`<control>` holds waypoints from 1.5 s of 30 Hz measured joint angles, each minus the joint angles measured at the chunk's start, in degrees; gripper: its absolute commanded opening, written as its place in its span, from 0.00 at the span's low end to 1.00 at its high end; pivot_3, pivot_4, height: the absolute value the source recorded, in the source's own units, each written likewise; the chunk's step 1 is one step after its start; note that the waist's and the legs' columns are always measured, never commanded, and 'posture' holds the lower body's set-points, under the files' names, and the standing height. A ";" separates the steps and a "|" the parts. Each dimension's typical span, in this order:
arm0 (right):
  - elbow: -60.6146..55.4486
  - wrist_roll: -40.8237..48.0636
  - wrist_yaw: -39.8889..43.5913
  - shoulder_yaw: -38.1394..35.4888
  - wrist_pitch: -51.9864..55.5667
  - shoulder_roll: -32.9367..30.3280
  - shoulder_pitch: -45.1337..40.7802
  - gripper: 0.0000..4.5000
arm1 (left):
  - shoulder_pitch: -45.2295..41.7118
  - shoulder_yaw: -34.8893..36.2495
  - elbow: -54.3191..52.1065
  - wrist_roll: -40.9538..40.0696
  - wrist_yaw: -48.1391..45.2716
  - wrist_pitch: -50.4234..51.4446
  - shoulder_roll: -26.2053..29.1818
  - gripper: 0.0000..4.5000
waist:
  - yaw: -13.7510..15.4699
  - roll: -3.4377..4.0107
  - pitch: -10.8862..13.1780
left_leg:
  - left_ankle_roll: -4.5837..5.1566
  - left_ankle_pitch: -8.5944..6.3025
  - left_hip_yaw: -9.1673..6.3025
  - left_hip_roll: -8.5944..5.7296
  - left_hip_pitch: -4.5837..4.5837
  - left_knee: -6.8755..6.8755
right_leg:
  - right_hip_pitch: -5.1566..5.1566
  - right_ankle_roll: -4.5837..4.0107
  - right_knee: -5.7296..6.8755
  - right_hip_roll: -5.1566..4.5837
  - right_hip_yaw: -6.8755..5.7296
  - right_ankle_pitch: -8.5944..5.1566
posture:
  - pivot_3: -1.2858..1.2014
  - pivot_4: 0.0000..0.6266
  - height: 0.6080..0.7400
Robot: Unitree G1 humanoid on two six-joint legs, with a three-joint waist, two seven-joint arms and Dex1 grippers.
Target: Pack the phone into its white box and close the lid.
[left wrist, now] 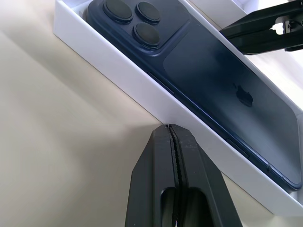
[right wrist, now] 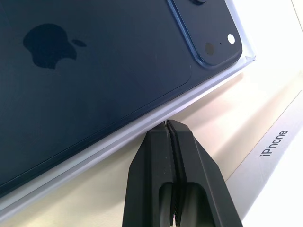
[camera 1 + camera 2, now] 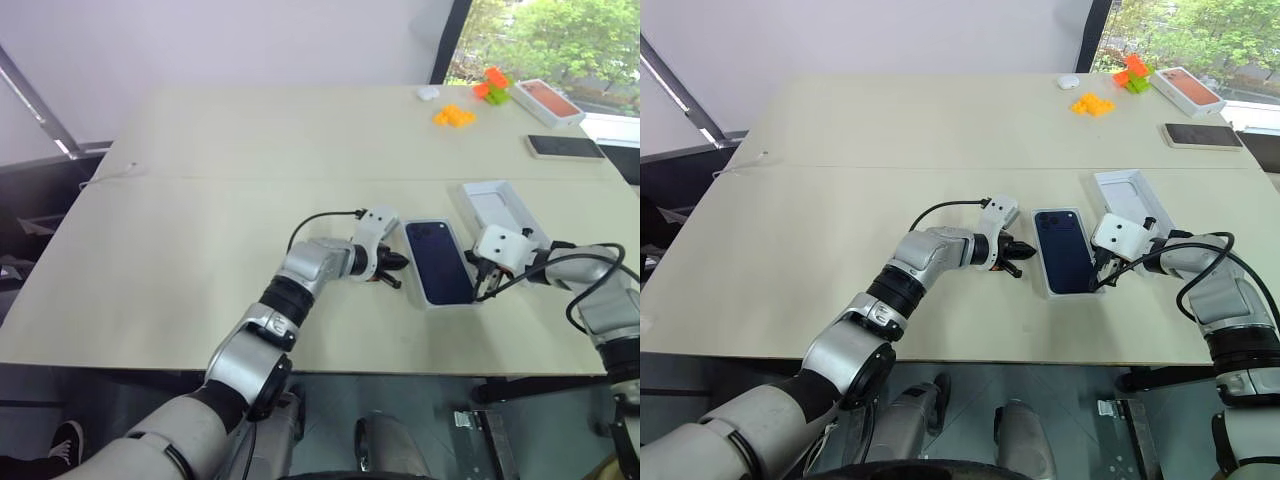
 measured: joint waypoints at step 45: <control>7.65 2.21 -13.28 -0.34 43.52 9.05 -20.01 0.87 | 27.34 14.68 -52.42 -21.10 -28.97 -3.43 45.30 1.00 | -1.48 0.23 0.06 | -0.16 0.13 0.07 0.11 -0.01 -0.34 | -0.55 -0.10 0.15 0.04 0.23 0.01 | 0.52 0.24 1.00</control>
